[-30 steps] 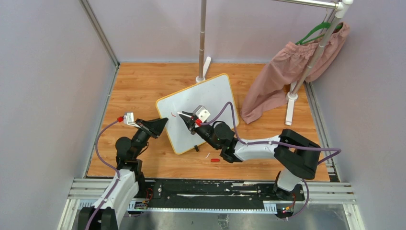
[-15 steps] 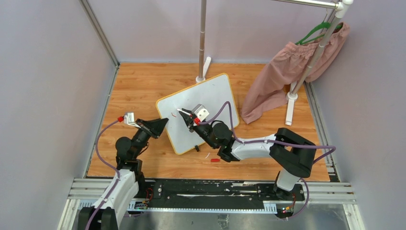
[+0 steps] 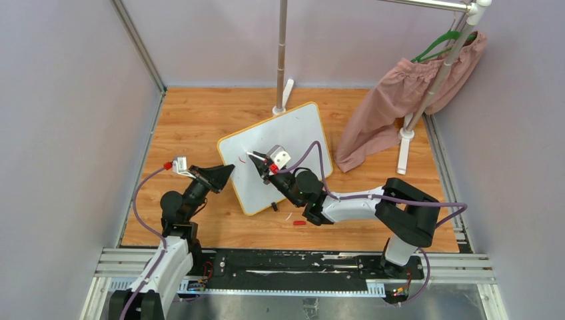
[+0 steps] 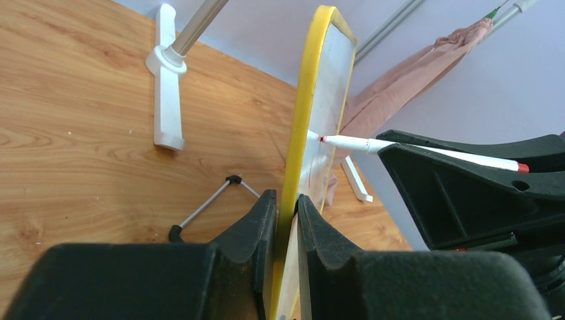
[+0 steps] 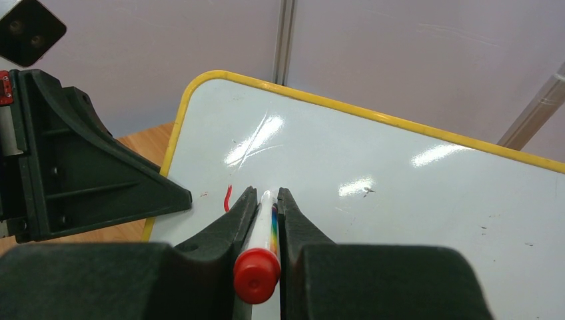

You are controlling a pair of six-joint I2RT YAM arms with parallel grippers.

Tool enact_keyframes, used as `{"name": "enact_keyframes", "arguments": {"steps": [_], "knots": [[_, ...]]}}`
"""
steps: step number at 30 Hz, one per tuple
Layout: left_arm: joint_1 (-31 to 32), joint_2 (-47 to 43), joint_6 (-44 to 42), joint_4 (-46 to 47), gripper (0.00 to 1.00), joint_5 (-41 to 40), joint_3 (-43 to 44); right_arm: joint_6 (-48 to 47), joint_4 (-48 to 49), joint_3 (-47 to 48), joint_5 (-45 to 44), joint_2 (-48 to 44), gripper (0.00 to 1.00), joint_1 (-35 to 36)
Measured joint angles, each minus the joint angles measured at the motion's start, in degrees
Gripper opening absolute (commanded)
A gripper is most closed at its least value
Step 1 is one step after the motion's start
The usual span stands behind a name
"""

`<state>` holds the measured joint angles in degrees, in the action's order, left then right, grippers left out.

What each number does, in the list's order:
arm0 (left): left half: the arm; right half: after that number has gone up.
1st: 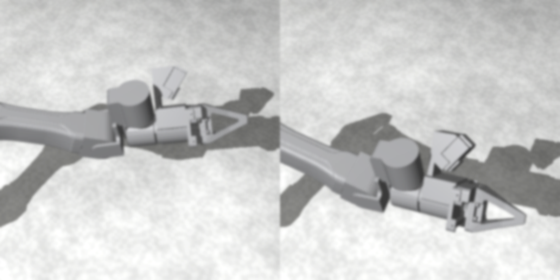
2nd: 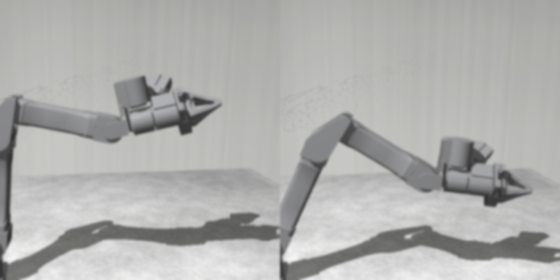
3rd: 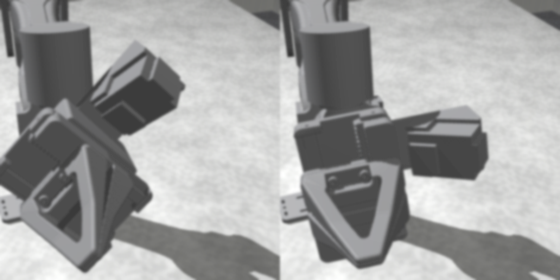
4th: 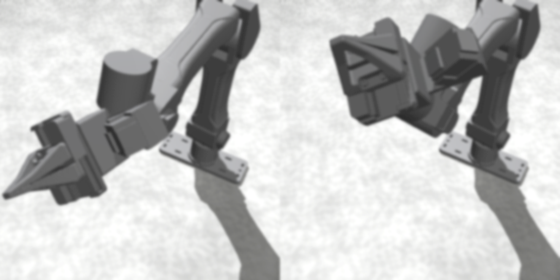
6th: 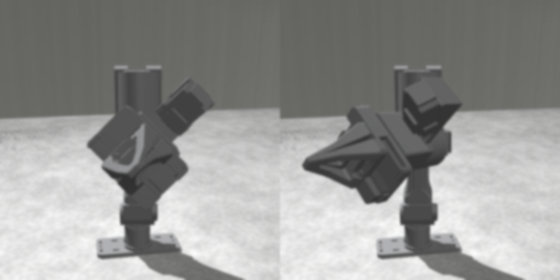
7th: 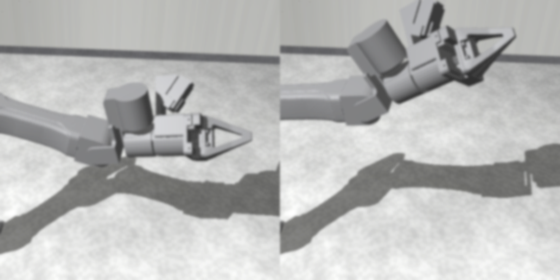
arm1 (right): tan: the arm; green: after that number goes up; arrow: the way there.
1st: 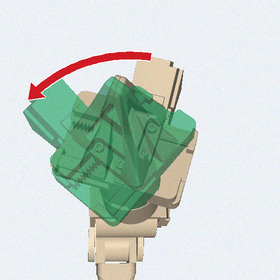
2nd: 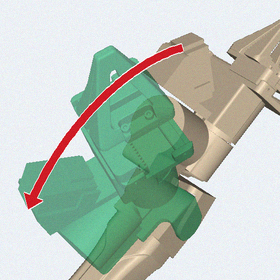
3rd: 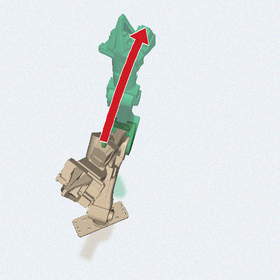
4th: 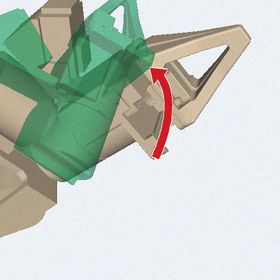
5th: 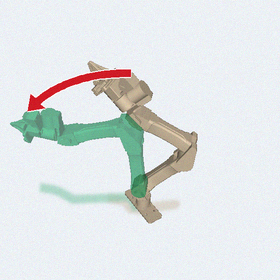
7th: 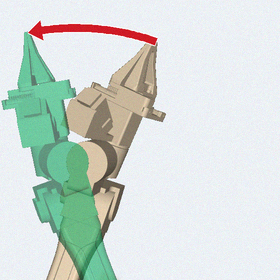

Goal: Write a sentence on the whiteboard

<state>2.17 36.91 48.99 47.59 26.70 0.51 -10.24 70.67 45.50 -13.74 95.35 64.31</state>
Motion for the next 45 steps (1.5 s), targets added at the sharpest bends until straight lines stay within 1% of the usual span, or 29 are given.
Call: {"name": "enact_keyframes", "arguments": {"steps": [28,45], "knots": [[0.0,-0.5,0.0,-0.2,0.0,0.1,0.0,0.5,-0.4,-2.6,0.7,0.0,0.0,1.9],[0.0,-0.8,0.0,-0.6,0.0,0.1,0.0,1.9,-0.3,-6.9,0.6,-0.8,0.0,3.5]]}}
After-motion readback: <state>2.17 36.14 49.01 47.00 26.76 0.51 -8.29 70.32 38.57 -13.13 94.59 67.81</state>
